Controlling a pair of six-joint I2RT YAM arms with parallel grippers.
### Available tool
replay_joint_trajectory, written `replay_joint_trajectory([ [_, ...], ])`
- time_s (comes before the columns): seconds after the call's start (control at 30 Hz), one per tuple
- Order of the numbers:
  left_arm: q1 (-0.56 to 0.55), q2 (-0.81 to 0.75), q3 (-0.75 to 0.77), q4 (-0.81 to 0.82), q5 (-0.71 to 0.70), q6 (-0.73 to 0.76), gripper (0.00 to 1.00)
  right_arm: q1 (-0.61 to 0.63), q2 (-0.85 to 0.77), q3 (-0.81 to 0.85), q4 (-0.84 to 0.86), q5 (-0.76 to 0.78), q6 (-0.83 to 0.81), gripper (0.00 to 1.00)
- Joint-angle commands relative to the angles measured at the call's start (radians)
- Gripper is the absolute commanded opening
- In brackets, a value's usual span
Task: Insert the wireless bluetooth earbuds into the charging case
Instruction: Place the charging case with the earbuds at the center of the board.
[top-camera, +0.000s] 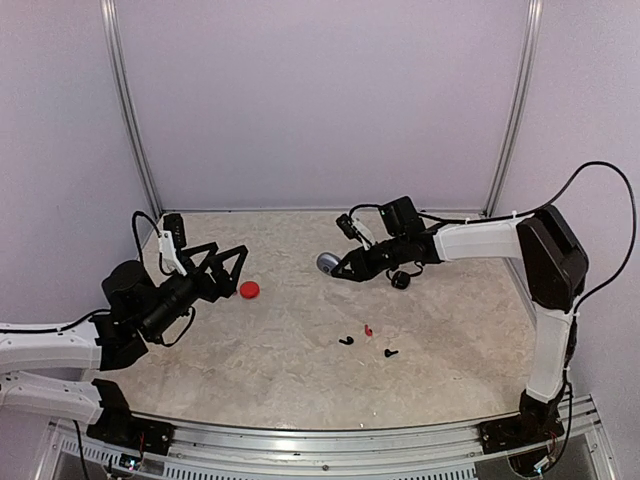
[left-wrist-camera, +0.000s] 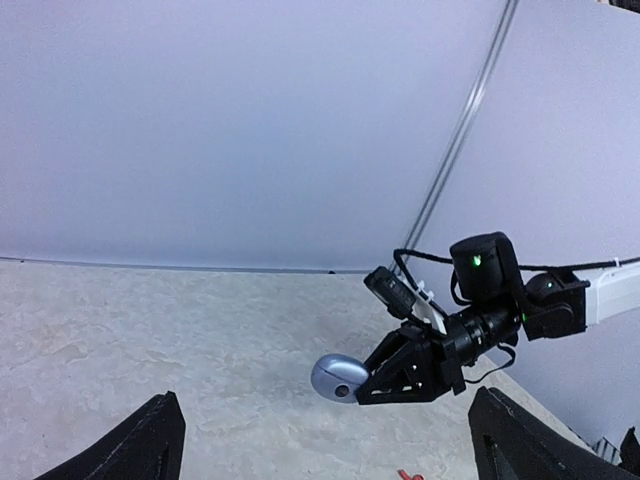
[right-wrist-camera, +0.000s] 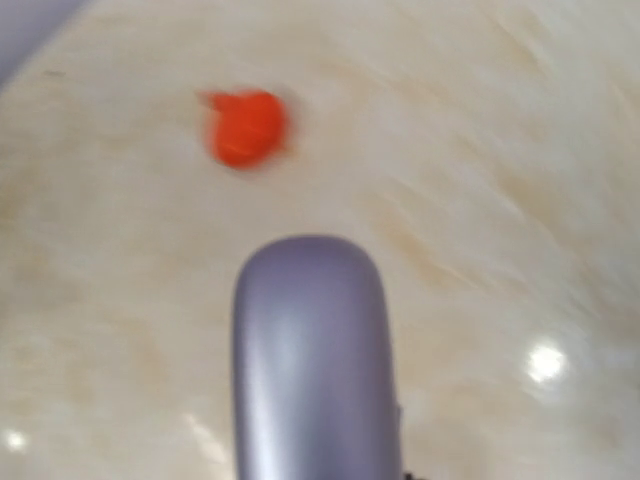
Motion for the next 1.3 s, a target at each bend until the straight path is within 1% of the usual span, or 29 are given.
replay_joint_trajectory([
  [0.0, 0.012, 0.008, 0.039, -0.149, -0.15, -0.076, 0.99, -0.041, 0.123, 0.101, 0.026, 0.0, 0.026, 0.15],
  [0.13, 0.019, 0.017, 0.035, -0.15, -0.169, -0.063, 0.99, -0.071, 0.264, 0.226, -0.022, -0.013, 0.026, 0.15],
  [0.23, 0.03, 0.027, 0.048, -0.185, -0.174, -0.051, 0.99, -0.077, 0.327, 0.282, -0.038, -0.017, 0.027, 0.16],
  [0.3, 0.04, 0.047, 0.066, -0.224, -0.174, -0.049, 0.99, -0.077, 0.357, 0.312, -0.05, -0.02, 0.026, 0.19],
  [0.37, 0.047, 0.074, 0.086, -0.26, -0.176, -0.05, 0.99, -0.08, 0.38, 0.339, -0.067, -0.021, 0.023, 0.24],
  [0.47, 0.053, 0.113, 0.113, -0.303, -0.17, -0.057, 0.99, -0.086, 0.4, 0.355, -0.07, -0.017, 0.024, 0.34],
  [0.63, 0.063, 0.179, 0.144, -0.347, -0.15, -0.053, 0.99, -0.095, 0.406, 0.369, -0.088, 0.0, 0.006, 0.44],
  [0.7, 0.078, 0.193, 0.155, -0.36, -0.121, -0.034, 0.99, -0.094, 0.394, 0.373, -0.105, 0.026, -0.006, 0.54],
  [0.73, 0.091, 0.209, 0.164, -0.378, -0.103, -0.022, 0.99, -0.094, 0.38, 0.374, -0.113, 0.042, -0.013, 0.58],
  [0.9, 0.208, 0.322, 0.257, -0.489, 0.05, 0.001, 0.99, -0.095, 0.261, 0.34, -0.111, 0.126, -0.057, 0.75],
  [1.0, 0.239, 0.398, 0.329, -0.548, 0.053, -0.005, 0.99, -0.094, 0.157, 0.291, -0.077, 0.21, -0.081, 0.86],
  [1.03, 0.244, 0.425, 0.355, -0.566, 0.057, -0.008, 0.99, -0.094, 0.115, 0.266, -0.056, 0.24, -0.088, 0.95],
  [1.07, 0.246, 0.444, 0.374, -0.577, 0.061, -0.013, 0.99, -0.095, 0.071, 0.235, -0.029, 0.287, -0.095, 0.99],
  [1.13, 0.248, 0.493, 0.421, -0.595, 0.078, -0.032, 0.95, -0.094, -0.023, 0.142, 0.053, 0.355, -0.108, 1.0],
  [1.2, 0.25, 0.544, 0.469, -0.631, 0.06, -0.068, 0.87, -0.095, -0.107, 0.071, 0.136, 0.42, -0.11, 1.0],
  [1.27, 0.25, 0.6, 0.529, -0.687, 0.048, -0.099, 0.81, -0.095, -0.171, 0.029, 0.159, 0.484, -0.083, 1.0],
])
